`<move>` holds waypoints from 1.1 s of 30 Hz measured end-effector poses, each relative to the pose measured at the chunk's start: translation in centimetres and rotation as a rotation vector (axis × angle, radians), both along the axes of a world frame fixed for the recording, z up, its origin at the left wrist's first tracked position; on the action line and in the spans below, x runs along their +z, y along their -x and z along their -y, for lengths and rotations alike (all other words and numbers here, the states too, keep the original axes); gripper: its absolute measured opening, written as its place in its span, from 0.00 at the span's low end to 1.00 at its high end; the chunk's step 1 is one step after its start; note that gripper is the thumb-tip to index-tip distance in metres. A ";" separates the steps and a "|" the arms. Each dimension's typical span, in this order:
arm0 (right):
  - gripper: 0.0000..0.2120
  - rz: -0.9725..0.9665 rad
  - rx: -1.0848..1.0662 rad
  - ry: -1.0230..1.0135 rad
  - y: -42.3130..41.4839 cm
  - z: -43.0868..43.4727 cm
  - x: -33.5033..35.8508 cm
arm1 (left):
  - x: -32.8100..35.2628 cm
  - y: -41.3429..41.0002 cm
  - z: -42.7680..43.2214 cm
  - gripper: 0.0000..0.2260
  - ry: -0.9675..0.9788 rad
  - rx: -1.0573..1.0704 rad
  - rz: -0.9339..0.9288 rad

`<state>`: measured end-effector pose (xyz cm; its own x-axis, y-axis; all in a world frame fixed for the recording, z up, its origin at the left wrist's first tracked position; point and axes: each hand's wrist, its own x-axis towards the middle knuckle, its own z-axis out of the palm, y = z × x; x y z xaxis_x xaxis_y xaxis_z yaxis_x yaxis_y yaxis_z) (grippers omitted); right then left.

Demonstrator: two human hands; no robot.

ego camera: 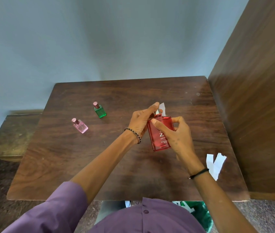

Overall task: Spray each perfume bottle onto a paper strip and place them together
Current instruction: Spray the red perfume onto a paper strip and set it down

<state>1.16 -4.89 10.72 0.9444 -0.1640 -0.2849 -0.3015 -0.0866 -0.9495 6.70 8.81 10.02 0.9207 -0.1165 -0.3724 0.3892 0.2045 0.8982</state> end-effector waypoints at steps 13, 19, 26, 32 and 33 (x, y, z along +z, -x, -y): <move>0.29 -0.022 0.091 -0.110 -2.5 0.1 -1.5 | -1.3 -1.6 -0.8 0.30 -0.153 -0.024 0.034; 0.32 -0.020 0.173 -0.060 -4.9 0.2 -2.9 | -3.1 -3.8 -1.8 0.18 -0.092 0.121 -0.096; 0.31 -0.031 0.232 -0.022 -8.6 0.2 -5.0 | -5.8 -6.4 -4.1 0.09 -0.259 0.074 -0.007; 0.23 -0.023 0.274 0.066 -13.4 -1.3 -6.5 | -8.4 -9.8 -6.5 0.08 -0.299 0.081 -0.113; 0.22 -0.016 0.275 0.084 -14.3 -1.8 -6.7 | -8.9 -10.3 -6.9 0.09 -0.315 0.082 -0.129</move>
